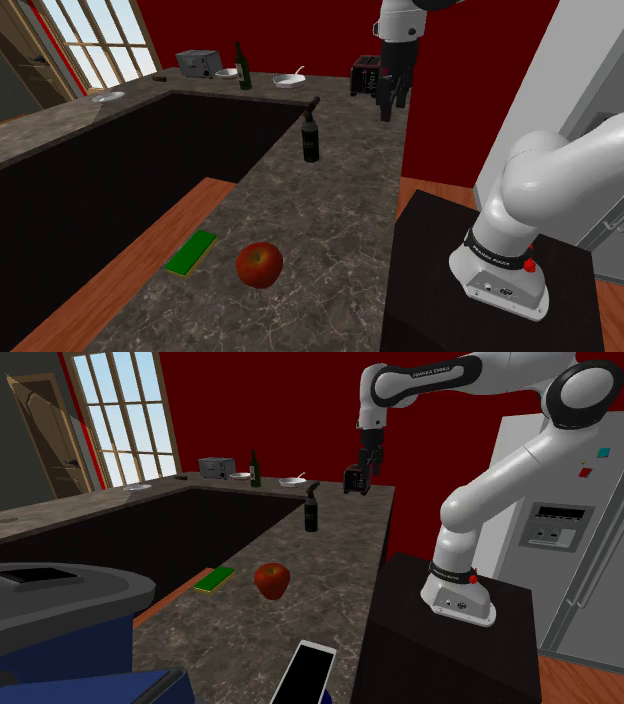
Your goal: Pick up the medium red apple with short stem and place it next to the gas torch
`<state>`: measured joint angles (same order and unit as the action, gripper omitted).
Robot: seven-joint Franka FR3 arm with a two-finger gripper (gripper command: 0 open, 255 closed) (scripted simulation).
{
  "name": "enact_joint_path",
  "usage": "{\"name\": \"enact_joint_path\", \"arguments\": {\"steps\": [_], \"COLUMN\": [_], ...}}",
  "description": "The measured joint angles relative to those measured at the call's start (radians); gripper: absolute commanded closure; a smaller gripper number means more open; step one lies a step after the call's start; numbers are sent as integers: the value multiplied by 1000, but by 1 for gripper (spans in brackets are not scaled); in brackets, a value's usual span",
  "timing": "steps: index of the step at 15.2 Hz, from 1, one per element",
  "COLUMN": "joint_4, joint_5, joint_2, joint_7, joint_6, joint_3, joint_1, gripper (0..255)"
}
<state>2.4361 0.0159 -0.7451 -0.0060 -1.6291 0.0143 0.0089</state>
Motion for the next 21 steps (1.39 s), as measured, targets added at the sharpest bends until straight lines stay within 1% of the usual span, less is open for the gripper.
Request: {"name": "enact_joint_path", "arguments": {"steps": [2, 4, 9, 13, 16, 21], "joint_4": [2, 16, 62, 65, 48, 11], "joint_5": [-8, -30, -90, -126, -148, -155], "joint_2": [4, 19, 74, 145, 224, 364], "joint_7": [10, 42, 128, 194, 256, 358], "joint_6": [-8, -44, -168, -264, -343, -474], "joint_3": [-10, -39, -124, -190, -251, -345], "joint_1": [5, 21, 64, 94, 116, 139], "gripper": [0, 0, 0, 0, 0, 0]}}
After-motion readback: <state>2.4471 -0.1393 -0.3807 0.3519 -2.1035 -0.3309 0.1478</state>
